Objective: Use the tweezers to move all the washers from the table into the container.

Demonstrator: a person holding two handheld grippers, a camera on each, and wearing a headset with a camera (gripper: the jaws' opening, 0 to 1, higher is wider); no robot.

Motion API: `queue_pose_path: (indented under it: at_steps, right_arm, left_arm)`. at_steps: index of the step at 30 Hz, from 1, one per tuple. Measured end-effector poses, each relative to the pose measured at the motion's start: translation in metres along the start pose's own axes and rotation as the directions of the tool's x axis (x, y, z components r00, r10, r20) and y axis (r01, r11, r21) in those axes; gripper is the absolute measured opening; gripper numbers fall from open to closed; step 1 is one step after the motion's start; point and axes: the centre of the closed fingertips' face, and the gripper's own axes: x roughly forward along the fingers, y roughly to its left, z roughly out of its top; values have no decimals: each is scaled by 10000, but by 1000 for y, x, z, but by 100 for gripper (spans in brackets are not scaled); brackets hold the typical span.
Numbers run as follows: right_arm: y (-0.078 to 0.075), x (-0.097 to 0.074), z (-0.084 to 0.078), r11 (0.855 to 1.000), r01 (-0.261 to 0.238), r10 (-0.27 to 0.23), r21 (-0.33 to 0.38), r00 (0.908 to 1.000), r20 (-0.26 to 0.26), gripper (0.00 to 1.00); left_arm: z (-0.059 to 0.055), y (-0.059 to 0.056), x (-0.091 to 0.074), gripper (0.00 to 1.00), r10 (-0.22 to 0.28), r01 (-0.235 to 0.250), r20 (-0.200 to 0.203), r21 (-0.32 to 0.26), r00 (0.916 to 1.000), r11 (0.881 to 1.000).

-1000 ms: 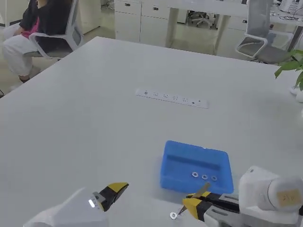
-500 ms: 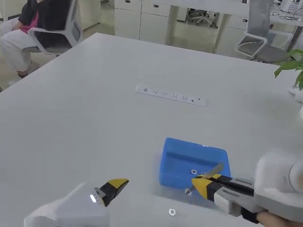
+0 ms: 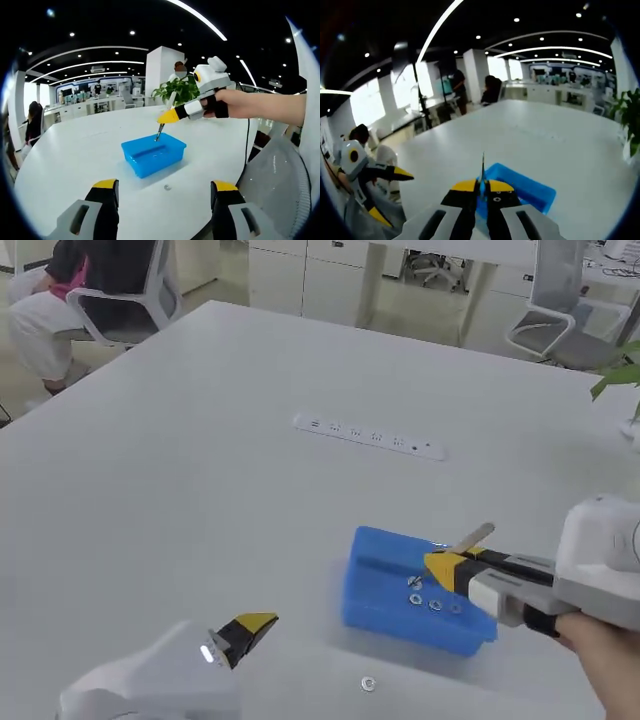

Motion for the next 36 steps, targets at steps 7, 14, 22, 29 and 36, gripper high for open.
queue_pose_path:
  at_steps: [7, 14, 22, 29, 36]
  right_arm:
    - [-19, 20, -6, 9999, 46, -43, 89, 9994, -331, 4]
    - [-46, 40, -14, 9979, 220, -156, 614, 9946, -1027, 4]
    - [-40, 54, -40, 9996, -203, 157, -177, 9724, -2329, 4]
    - [-32, 52, -45, 10000, 76, -82, -40, 9827, -1851, 4]
    - [-22, 55, -43, 9999, -16, -15, -172, 9834, -1816, 4]
  left_arm:
    - [-1, 1, 1, 75, 11, -11, -73, -7, 10000, 10000]
    - [-3, -2, 2, 75, -114, 114, -221, 17, 9997, 9999]
    - [-6, -5, 3, 75, -322, 325, -405, 66, 9987, 9995]
    - [-8, -6, 4, 75, -391, 394, -488, 54, 9980, 9992]
    - [-10, -7, 4, 75, -452, 462, -598, 158, 9972, 9988]
